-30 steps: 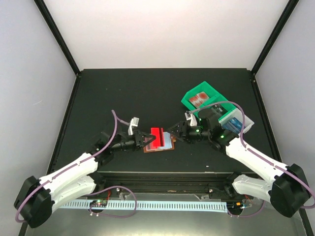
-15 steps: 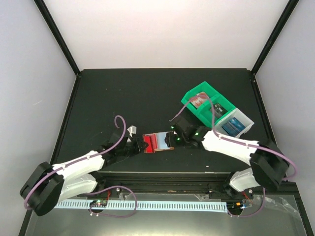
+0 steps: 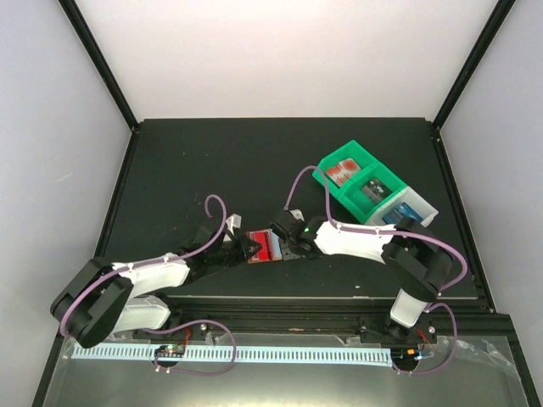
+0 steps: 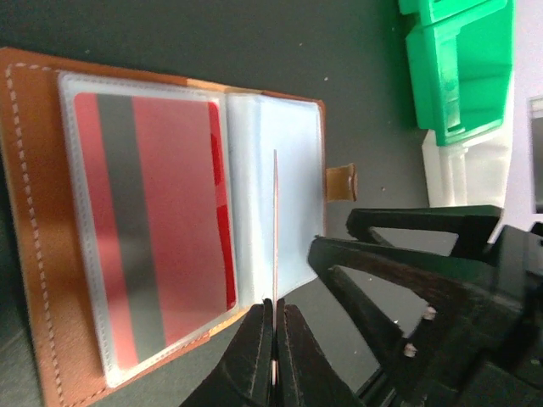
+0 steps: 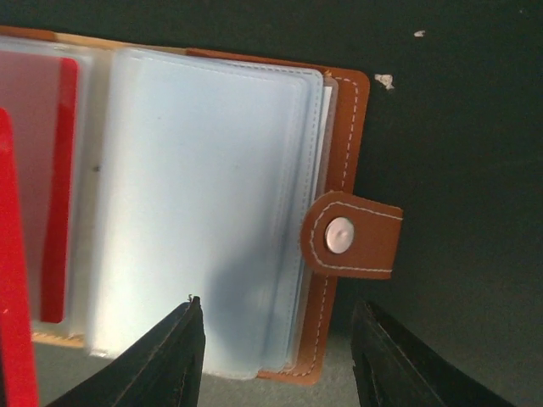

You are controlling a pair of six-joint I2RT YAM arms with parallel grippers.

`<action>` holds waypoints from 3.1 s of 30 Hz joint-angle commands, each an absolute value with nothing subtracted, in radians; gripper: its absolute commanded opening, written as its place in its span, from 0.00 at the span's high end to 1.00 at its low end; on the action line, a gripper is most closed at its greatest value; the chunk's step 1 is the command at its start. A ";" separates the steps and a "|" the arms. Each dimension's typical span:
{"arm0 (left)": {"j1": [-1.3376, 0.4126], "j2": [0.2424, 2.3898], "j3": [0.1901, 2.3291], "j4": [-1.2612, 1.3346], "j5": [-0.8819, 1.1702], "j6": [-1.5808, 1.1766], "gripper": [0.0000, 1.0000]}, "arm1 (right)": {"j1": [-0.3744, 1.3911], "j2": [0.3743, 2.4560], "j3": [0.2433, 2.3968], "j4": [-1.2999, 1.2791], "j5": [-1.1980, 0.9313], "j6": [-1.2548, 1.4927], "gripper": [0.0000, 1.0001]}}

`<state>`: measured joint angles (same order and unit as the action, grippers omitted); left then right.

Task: Put the credit cards into the card holder
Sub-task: Insert the credit card into the card holder.

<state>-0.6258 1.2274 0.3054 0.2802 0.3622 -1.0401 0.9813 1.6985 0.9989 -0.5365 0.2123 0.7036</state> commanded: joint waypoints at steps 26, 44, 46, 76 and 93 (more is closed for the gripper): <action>-0.582 1.423 0.330 0.555 0.456 -1.012 0.98 | 0.987 1.769 1.011 -0.581 0.271 0.721 0.61; -0.580 1.452 0.305 0.559 0.378 -1.021 0.98 | 0.986 1.772 1.007 -0.578 0.271 0.726 0.62; -0.580 1.457 0.304 0.560 0.376 -1.023 0.98 | 0.986 1.772 1.006 -0.578 0.271 0.725 0.62; -0.592 1.649 0.316 0.765 0.518 -1.133 0.98 | 0.987 1.770 1.010 -0.578 0.273 0.732 0.62; -0.650 1.703 0.400 0.645 0.470 -1.049 0.94 | 0.986 1.707 0.965 -0.520 0.276 0.759 0.65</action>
<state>-0.6304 1.6764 0.3607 0.7403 0.4725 -1.0958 0.9821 1.7451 0.9974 -0.5423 0.2497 0.7307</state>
